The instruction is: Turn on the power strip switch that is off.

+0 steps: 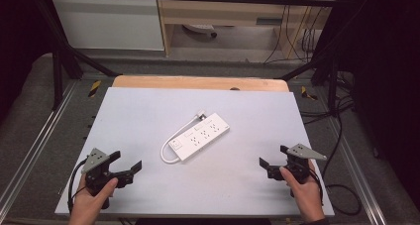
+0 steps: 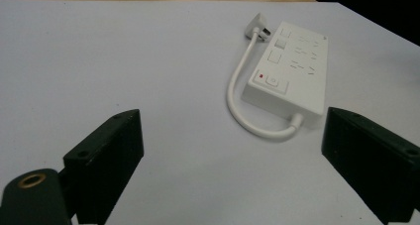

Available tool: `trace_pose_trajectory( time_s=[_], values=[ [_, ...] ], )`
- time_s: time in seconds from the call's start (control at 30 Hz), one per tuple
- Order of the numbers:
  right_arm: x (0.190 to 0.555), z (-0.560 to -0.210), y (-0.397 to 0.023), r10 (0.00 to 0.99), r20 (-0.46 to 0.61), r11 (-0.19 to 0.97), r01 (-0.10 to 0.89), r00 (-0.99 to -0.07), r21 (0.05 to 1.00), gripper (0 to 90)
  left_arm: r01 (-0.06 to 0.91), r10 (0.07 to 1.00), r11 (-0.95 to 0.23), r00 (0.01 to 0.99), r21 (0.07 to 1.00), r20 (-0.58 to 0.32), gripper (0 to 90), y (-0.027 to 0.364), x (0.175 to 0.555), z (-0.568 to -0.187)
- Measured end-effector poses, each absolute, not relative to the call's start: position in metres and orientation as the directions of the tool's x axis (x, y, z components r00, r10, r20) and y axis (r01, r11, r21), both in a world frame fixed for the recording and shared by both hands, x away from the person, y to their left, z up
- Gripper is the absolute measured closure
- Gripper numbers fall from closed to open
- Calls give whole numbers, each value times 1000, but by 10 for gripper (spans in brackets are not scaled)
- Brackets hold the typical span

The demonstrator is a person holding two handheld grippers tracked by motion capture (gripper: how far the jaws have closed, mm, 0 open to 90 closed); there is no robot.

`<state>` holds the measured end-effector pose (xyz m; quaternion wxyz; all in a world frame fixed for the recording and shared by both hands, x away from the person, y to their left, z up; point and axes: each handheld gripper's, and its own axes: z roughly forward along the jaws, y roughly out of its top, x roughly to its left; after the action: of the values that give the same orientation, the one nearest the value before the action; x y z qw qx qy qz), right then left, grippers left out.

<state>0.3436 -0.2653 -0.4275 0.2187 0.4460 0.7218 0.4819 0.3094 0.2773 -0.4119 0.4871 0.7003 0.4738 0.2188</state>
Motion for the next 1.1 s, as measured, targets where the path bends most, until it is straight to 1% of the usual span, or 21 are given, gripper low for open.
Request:
trace_pose_trajectory(
  time_s=[0.2,0.37,0.4,0.67,0.73,0.97,1.1],
  values=[
    [339,-421,-254,851,88,154,407,-518,900,31,457,881,-75,447,886,-156,90,280,309,-413],
    [342,-412,-245,851,94,149,411,-516,899,44,456,880,-90,452,885,-143,90,280,309,-414],
    [347,-406,-240,851,77,165,403,-519,900,47,457,880,-87,452,885,-147,90,279,309,-414],
    [369,-385,-221,833,60,200,401,-550,894,31,465,878,-96,456,880,-146,89,278,309,-415],
    [378,-374,-209,827,-14,267,371,-562,890,27,463,877,-104,461,880,-139,90,278,309,-415],
    [395,-354,-192,803,5,262,361,-596,895,34,468,880,-102,454,878,-140,90,279,309,-415],
    [409,-342,-184,808,36,220,358,-588,908,63,468,879,-103,456,878,-140,90,278,309,-415]
  ],
)
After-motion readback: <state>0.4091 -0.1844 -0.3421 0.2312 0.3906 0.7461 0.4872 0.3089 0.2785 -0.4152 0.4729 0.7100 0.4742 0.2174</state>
